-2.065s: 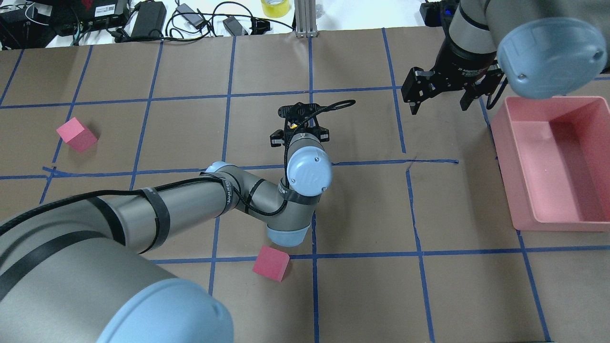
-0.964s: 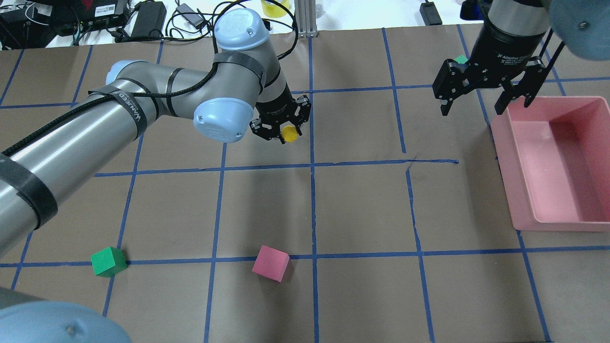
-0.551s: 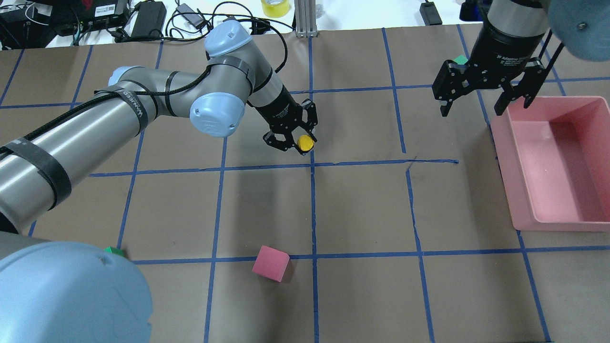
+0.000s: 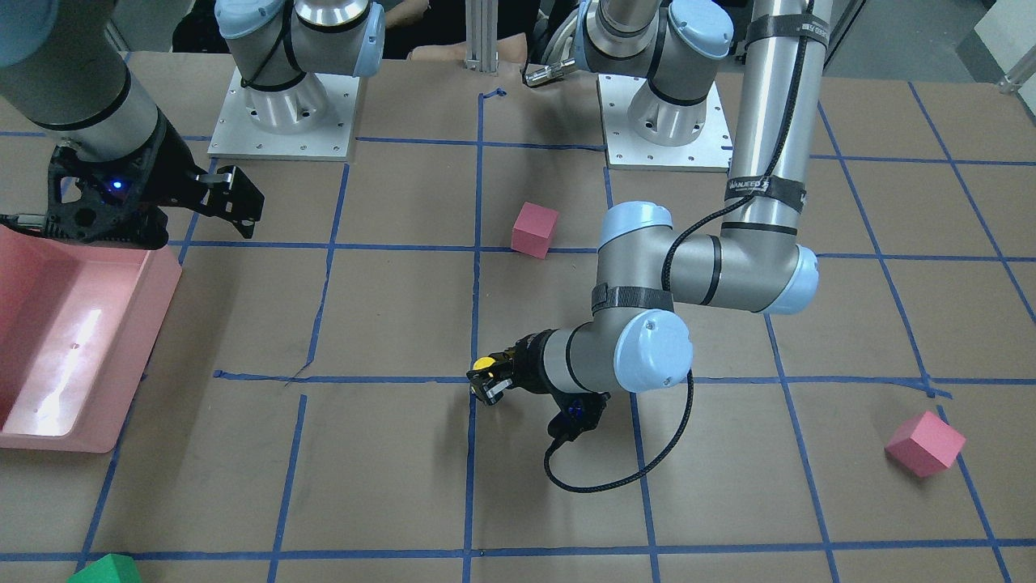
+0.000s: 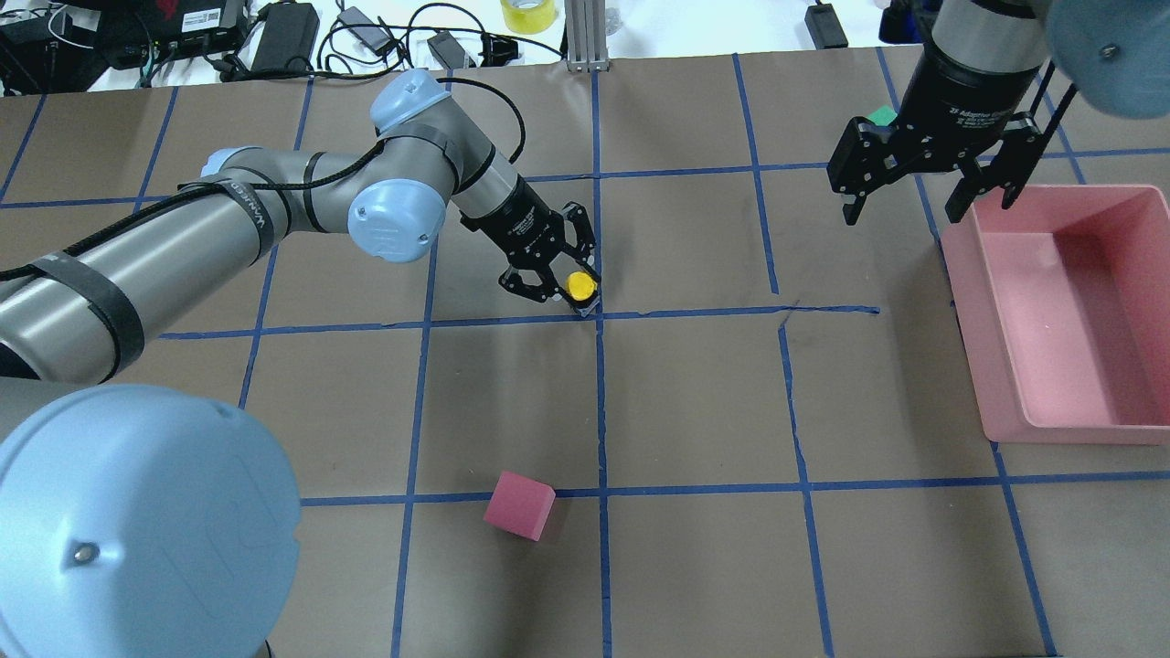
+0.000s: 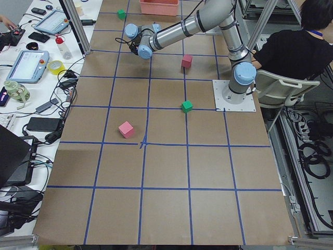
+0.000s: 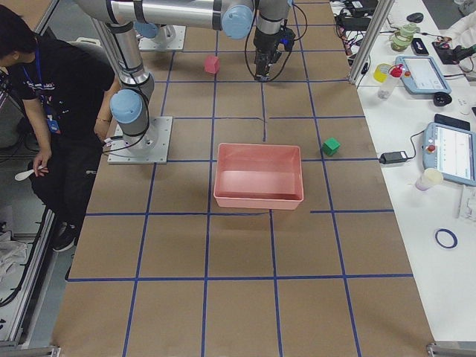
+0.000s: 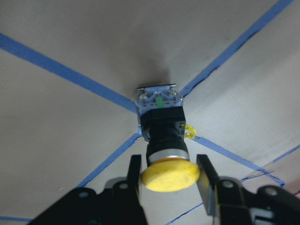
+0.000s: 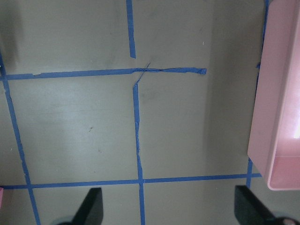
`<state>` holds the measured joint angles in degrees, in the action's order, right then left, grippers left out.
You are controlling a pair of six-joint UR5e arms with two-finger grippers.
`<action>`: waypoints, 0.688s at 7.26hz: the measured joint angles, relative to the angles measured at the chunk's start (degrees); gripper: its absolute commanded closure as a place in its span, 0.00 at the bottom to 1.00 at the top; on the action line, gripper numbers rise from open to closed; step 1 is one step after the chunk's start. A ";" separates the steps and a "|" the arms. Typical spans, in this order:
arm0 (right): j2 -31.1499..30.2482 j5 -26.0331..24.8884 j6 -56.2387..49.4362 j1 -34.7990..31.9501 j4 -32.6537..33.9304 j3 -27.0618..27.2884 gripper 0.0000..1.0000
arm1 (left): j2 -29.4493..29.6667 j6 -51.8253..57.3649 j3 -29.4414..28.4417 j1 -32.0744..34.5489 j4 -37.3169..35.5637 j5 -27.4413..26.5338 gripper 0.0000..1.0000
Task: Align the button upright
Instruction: 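Rotate the button cap-up and lower it onto the table with the left gripper, then open the left gripper and lift away from the upright button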
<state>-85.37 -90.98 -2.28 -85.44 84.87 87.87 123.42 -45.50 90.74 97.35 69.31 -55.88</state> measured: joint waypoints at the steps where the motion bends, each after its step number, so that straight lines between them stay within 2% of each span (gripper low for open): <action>1: 0.04 0.01 0.00 0.01 -0.01 0.01 0.00 | -0.06 -0.66 0.01 -0.03 0.36 0.55 0.49; 2: 0.06 0.01 0.00 0.01 -0.02 0.02 0.00 | -0.27 -1.01 0.04 -0.05 0.55 1.06 0.00; 5: 0.17 -0.04 0.00 0.13 0.06 0.02 0.00 | -1.44 -0.80 -0.35 -0.32 0.65 1.37 0.00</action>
<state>-85.20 -91.02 -2.28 -85.31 84.94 87.89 121.98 -46.30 90.38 97.04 69.96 -54.52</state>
